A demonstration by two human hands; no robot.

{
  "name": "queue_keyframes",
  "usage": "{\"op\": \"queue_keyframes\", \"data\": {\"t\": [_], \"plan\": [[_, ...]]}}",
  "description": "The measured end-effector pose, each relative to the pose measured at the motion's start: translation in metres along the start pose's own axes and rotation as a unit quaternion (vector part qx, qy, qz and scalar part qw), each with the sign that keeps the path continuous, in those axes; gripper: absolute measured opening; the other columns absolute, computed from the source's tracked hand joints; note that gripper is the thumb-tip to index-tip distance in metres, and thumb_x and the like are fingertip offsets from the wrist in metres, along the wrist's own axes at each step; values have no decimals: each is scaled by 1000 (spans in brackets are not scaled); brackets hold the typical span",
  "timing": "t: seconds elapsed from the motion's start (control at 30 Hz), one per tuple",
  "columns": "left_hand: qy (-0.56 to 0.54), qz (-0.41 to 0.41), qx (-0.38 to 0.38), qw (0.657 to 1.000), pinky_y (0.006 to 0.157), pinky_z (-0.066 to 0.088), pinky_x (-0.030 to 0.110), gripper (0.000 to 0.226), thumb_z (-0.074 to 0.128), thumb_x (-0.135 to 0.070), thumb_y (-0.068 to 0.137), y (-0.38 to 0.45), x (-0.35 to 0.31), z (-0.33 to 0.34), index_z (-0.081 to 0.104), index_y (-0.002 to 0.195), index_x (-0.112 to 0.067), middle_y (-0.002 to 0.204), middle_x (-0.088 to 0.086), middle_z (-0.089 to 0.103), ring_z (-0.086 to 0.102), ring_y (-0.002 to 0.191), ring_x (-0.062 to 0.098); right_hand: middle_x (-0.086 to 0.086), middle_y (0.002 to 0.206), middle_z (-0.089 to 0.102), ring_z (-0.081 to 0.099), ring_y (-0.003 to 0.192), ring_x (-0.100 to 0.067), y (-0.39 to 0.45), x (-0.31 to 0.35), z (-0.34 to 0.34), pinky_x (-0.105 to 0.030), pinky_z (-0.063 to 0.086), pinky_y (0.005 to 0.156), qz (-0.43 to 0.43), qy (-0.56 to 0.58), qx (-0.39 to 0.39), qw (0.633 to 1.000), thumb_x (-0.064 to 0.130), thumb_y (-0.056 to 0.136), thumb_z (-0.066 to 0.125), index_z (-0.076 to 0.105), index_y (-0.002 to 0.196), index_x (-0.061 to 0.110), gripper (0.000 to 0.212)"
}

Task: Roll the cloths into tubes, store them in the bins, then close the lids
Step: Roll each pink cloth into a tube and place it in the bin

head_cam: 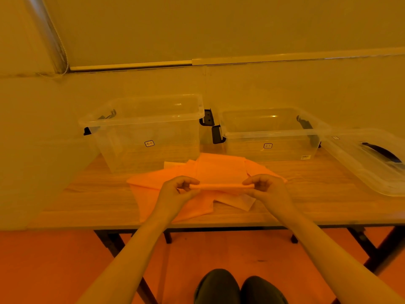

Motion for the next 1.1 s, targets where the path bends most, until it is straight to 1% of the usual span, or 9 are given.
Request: {"op": "queue_keyframes", "data": {"t": [0.17, 0.3, 0.43, 0.5, 0.57, 0.7, 0.83, 0.9, 1.1], "plan": [[-7, 7, -3, 1000, 64, 39, 6, 20, 70, -10, 83, -1, 0, 1, 66, 82, -29, 81, -14, 60, 51, 70, -13, 11, 99, 66, 58, 92, 5, -1, -1, -2, -9, 49, 75, -1, -1, -7, 1000, 11, 80, 73, 69, 87, 24, 16], [8, 3, 3, 1000, 68, 39, 8, 14, 67, -15, 86, 0, 2, 6, 65, 84, -28, 91, -14, 62, 53, 80, -6, 13, 93, 67, 60, 85, 8, 0, -2, -5, -5, 47, 71, 0, -7, -28, 1000, 12, 80, 73, 70, 86, 22, 12], [5, 4, 7, 1000, 66, 38, 4, 14, 66, -14, 87, 1, 1, 8, 65, 84, -28, 89, -14, 63, 54, 78, -7, 13, 97, 69, 61, 93, 8, 1, -2, -6, -6, 48, 74, -4, 7, -20, 1000, 13, 81, 72, 71, 86, 21, 9], [-9, 10, 9, 1000, 66, 39, 6, 16, 65, -13, 88, 2, 0, 8, 63, 87, -29, 87, -12, 63, 54, 75, -10, 10, 93, 68, 62, 84, 11, 0, 1, -8, -6, 48, 70, -14, 6, -27, 1000, 13, 81, 72, 69, 86, 22, 11], [-15, 14, 11, 1000, 67, 40, 9, 17, 63, -13, 90, 3, 0, 9, 61, 90, -30, 87, -11, 62, 55, 76, -9, 6, 92, 68, 63, 79, 6, -2, 4, -8, -9, 50, 70, -21, 13, -27, 999, 11, 82, 72, 65, 87, 23, 14], [4, 30, 27, 999, 75, 40, 15, 26, 56, -9, 93, 2, 0, 12, 61, 87, -33, 92, -16, 62, 54, 86, -4, 6, 94, 66, 60, 85, 11, -4, 9, -3, -8, 47, 76, -49, -11, 9, 999, 4, 87, 64, 66, 88, 21, 18], [23, 16, 39, 999, 77, 35, 3, 29, 53, -12, 95, 0, 0, 13, 62, 91, -39, 101, -26, 59, 49, 95, -16, 9, 101, 65, 57, 91, 11, -5, 9, -2, -7, 46, 79, -38, -18, 21, 999, 7, 89, 63, 67, 94, 22, 17], [23, 10, 39, 999, 76, 36, 4, 26, 55, -15, 95, -1, -1, 12, 62, 92, -40, 103, -26, 59, 49, 96, -14, 13, 102, 63, 56, 93, 8, -5, 9, -3, -7, 47, 77, -25, -25, 19, 999, 9, 85, 68, 67, 96, 22, 18], [16, 19, 24, 999, 65, 38, 5, 23, 70, -11, 83, -2, -19, 5, 66, 89, -33, 92, -15, 62, 50, 71, -13, 12, 96, 66, 60, 87, 8, -6, 16, -8, -14, 51, 79, -18, -14, 5, 1000, 9, 82, 71, 68, 88, 28, 20]]}}
Point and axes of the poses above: each hand's wrist, its own y-axis towards the middle knuckle, its own z-axis out of the palm, x = y × z, the point moved 6 cm from there along y, towards the middle knuckle
